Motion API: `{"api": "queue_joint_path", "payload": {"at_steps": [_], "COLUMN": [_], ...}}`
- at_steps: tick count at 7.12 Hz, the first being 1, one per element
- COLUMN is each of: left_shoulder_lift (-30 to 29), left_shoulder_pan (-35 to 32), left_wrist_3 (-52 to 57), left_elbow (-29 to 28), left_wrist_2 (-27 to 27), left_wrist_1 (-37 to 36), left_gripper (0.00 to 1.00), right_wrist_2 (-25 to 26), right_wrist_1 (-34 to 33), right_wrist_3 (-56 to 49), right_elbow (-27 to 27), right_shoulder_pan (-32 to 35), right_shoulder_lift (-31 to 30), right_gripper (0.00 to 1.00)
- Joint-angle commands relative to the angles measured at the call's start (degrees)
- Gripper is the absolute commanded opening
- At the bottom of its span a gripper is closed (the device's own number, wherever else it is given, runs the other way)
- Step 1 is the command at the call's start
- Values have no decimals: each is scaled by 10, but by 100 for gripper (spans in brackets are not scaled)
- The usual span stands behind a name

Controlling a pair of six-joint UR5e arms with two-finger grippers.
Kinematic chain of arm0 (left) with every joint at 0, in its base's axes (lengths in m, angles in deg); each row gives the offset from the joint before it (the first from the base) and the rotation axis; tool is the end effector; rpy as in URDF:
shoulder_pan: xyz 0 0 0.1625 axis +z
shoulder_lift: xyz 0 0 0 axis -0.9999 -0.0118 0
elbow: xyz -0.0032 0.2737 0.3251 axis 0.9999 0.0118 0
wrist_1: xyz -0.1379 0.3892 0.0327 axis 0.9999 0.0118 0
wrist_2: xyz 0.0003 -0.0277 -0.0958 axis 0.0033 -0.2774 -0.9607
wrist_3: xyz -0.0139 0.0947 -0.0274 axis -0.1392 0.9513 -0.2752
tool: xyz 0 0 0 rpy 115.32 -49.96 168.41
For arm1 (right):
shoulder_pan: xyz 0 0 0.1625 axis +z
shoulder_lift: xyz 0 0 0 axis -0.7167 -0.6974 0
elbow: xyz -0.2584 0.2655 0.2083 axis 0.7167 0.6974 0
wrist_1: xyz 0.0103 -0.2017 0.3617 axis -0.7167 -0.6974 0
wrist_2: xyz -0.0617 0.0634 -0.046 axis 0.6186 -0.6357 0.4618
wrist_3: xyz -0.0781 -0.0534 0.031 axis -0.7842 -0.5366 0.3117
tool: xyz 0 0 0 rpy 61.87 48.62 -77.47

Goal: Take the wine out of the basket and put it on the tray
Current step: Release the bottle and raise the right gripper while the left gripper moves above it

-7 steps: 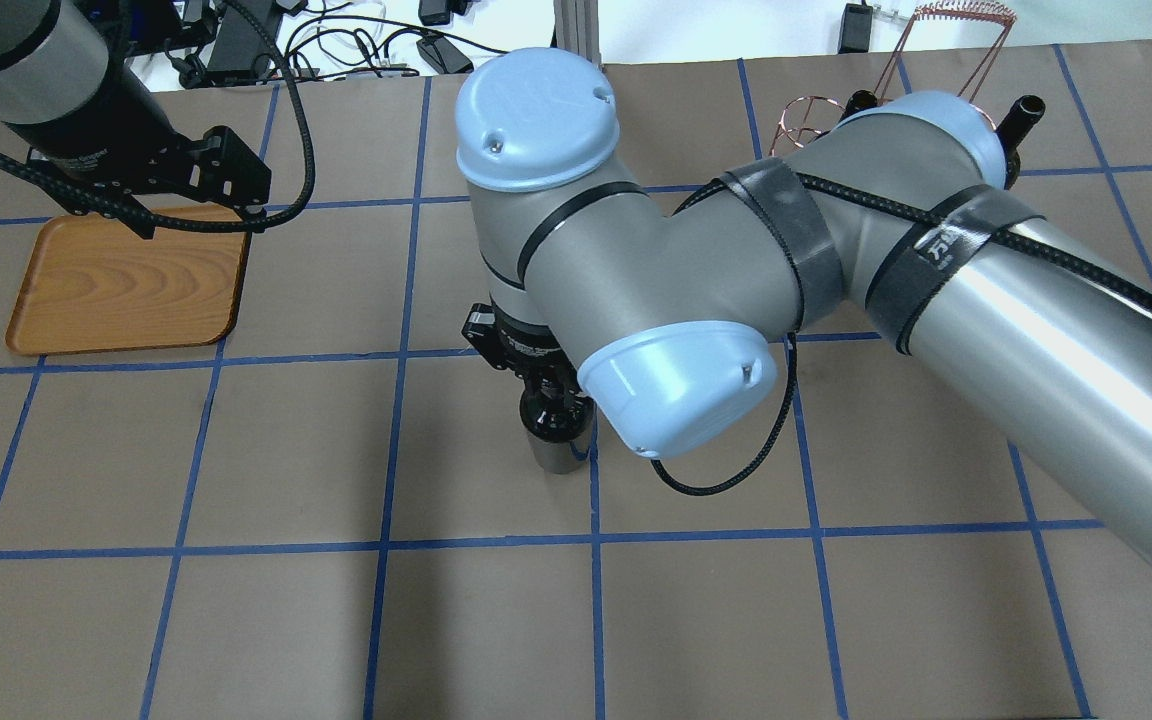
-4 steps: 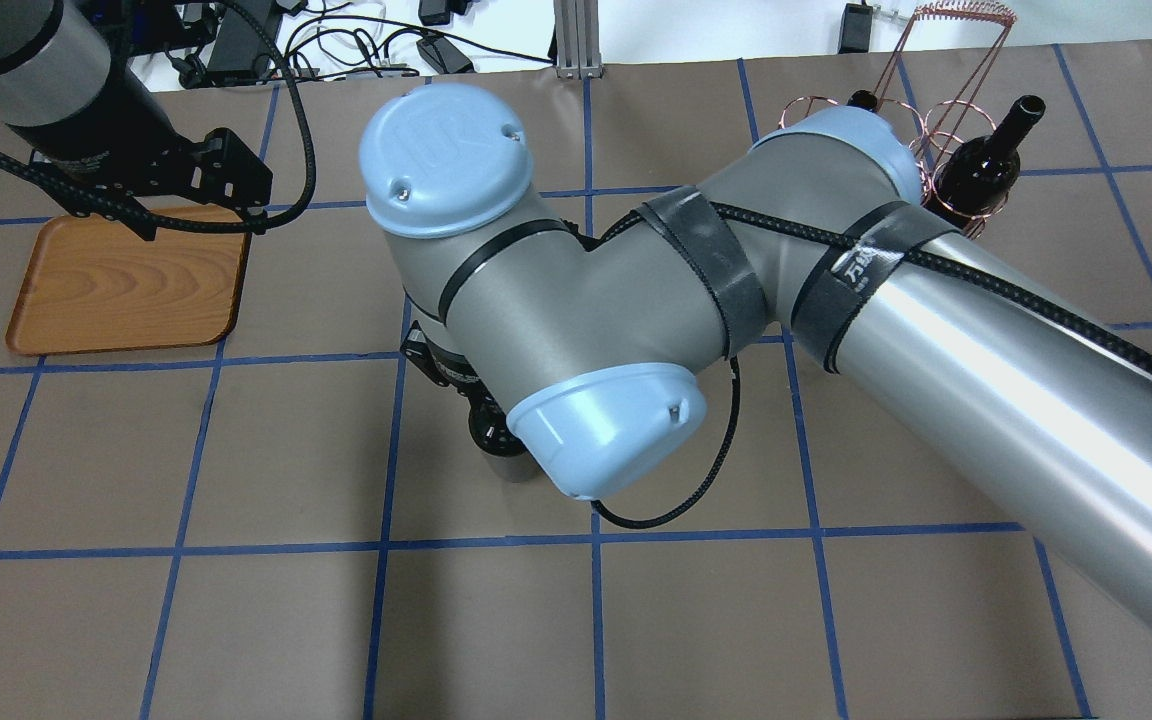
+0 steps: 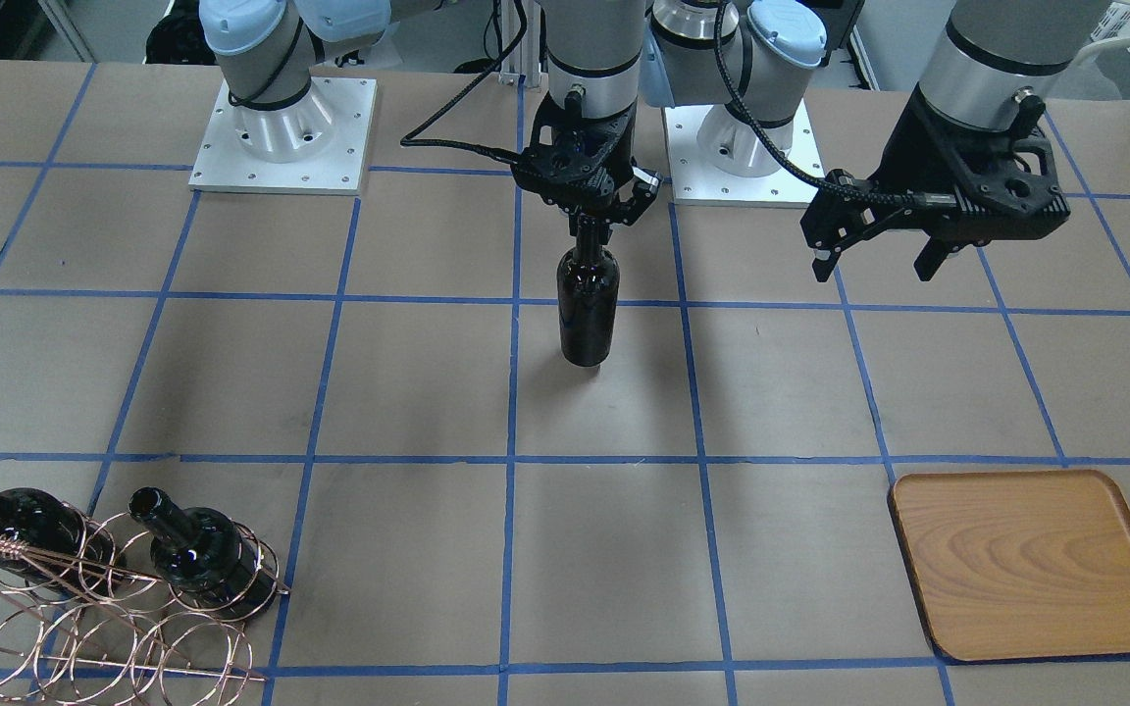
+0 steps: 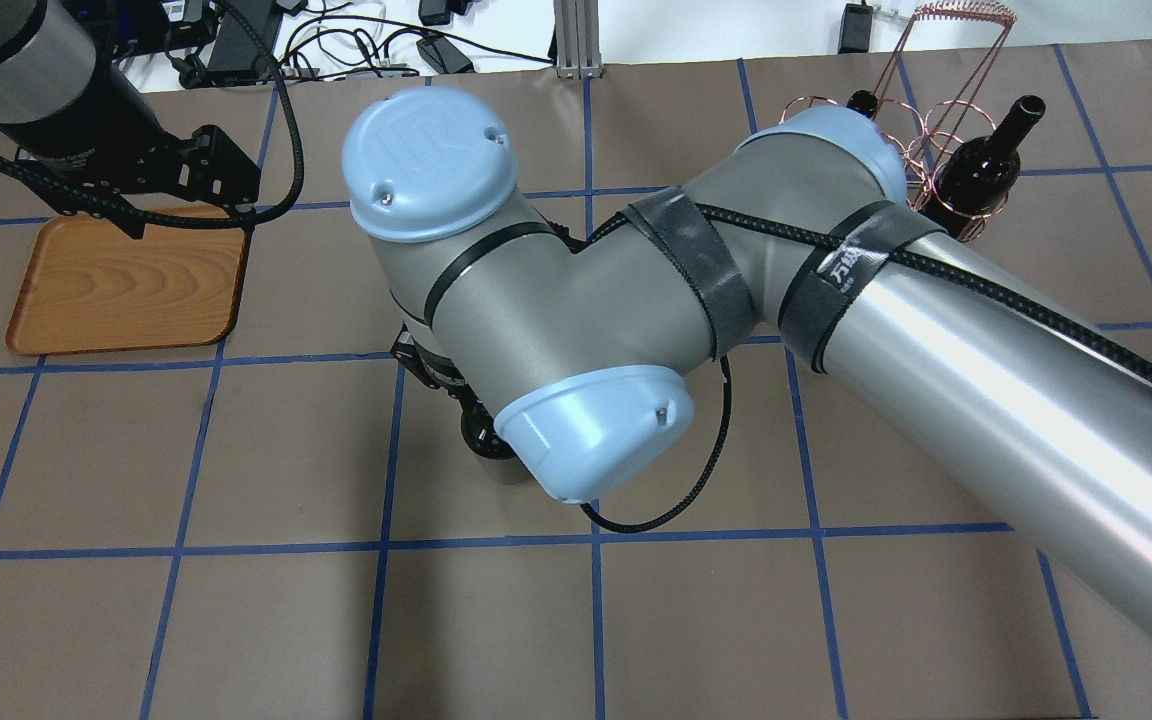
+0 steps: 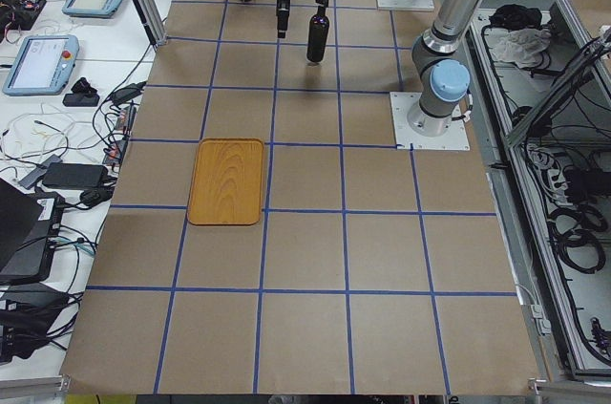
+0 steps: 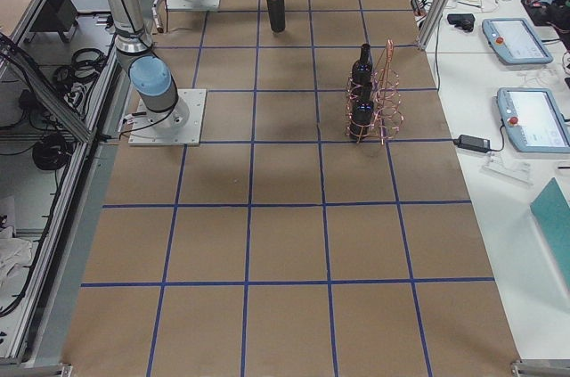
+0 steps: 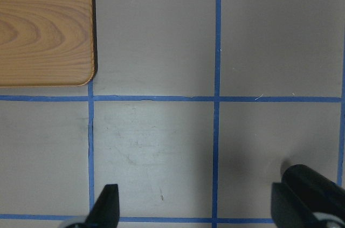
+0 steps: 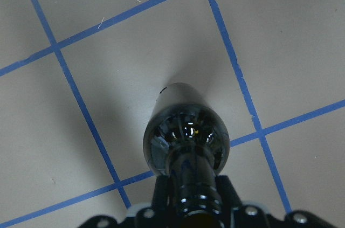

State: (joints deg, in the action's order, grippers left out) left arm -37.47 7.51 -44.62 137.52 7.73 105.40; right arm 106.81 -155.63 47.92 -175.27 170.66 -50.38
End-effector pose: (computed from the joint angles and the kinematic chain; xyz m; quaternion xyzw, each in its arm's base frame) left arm -0.0627 -0.4958 0.4995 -0.0188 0.9986 -0.0491 0.0094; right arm 0.4375 -0.3831 0.4048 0.1881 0.9812 0.0039 0.0431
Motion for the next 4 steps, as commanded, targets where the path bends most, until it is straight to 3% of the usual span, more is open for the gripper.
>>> {"api": "queue_joint_path", "payload": {"at_steps": [1, 2, 4], "left_shoulder_lift": [2, 2, 2], "left_shoulder_pan": [15, 14, 13], "left_wrist_3": [5, 6, 1], "left_elbow": [-1, 1, 4], "left_wrist_2": [1, 1, -5], "left_wrist_1": [5, 5, 1], "left_gripper": [100, 100, 100], "right_wrist_2": [-1, -2, 2], "right_wrist_1": [-1, -2, 0], "right_wrist_3": [0, -1, -11], "right_elbow": [0, 1, 15], "right_shoulder_pan": [0, 4, 6], "right_shoulder_lift": [0, -2, -11], "right_gripper": [91, 98, 100]}}
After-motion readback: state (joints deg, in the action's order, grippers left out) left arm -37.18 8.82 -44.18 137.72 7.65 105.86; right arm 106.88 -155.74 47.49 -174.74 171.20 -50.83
